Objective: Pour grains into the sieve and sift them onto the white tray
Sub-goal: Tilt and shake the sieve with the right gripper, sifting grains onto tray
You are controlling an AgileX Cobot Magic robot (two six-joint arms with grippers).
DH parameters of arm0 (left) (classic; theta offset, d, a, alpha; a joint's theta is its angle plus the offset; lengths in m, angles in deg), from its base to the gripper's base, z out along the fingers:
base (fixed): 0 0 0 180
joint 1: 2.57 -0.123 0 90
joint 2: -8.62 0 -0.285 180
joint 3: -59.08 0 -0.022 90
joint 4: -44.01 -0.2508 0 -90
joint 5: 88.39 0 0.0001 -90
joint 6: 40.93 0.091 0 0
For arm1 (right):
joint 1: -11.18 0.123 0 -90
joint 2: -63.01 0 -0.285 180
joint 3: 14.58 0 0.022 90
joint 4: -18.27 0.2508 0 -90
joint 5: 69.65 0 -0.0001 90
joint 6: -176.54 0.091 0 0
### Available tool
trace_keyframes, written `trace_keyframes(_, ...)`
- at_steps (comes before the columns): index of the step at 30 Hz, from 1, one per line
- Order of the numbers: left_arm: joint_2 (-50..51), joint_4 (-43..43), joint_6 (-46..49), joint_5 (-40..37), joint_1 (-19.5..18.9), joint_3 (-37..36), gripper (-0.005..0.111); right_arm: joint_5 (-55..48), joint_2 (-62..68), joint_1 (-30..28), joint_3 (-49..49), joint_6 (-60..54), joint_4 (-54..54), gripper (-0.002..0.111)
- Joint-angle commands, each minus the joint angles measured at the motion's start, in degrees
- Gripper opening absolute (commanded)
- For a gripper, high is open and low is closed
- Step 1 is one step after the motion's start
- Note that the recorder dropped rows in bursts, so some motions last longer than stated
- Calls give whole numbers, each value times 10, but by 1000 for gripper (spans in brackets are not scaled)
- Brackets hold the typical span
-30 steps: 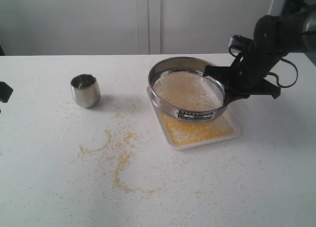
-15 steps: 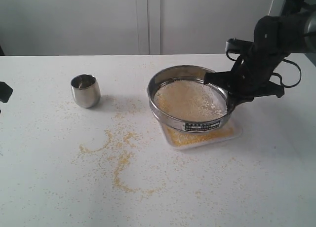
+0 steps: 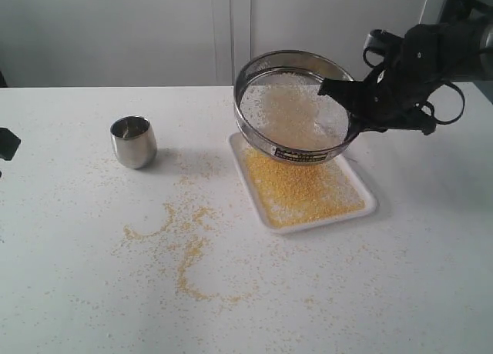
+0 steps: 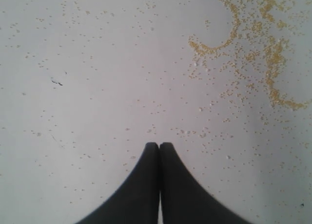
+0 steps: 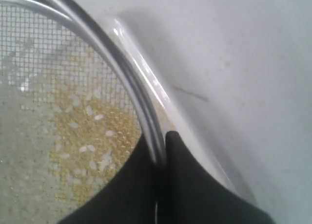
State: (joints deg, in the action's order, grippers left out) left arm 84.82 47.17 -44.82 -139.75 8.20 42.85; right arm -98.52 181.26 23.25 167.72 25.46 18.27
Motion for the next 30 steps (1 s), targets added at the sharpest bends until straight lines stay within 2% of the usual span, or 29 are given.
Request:
trace_keyframes(1,-6,1,-1,-5,-1,-5,0,-98,-27,-1,-5,7,-27,0)
trace_keyframes(4,-6,1,-1,-5,-1,-5,0,124,-9,-1,-20,47,0,0)
trace_keyframes(5,-6,1,-1,-5,-1,-5,0,137,0,1,-18,40,5,0)
trace_keyframes(7,-6,1,-1,-5,-1,-5,0,44,-4,1,-5,39,20,0)
trace_keyframes(9,-6,1,-1,-5,-1,-5,0,-103,-20,0,2,10,4,0)
trace_keyframes(10,-6,1,-1,-5,-1,-5,0,-115,-23,0,-1,11,-10,0)
trace_keyframes(11,-6,1,-1,-5,-1,-5,0,-83,-24,0,-9,21,-13,0)
trace_keyframes(14,-6,0,-1,-5,-1,-5,0,141,0,0,-23,43,-6,0)
trace_keyframes(15,-6,0,-1,-5,-1,-5,0,148,10,1,-20,43,0,0)
trace_keyframes(17,-6,0,-1,-5,-1,-5,0,50,7,1,-4,40,29,0)
trace_keyframes(20,-6,0,-1,-5,-1,-5,0,-107,-11,1,2,-12,0,0)
trace_keyframes(22,-6,0,-1,-5,-1,-5,0,-73,-12,1,-5,5,0,0)
trace_keyframes(25,-6,0,-1,-5,-1,-5,0,125,4,1,-9,28,0,0)
trace_keyframes(27,-6,0,-1,-5,-1,-5,0,75,9,2,6,26,18,0)
trace_keyframes(30,-6,0,-1,-5,-1,-5,0,-109,-10,2,24,-43,0,0)
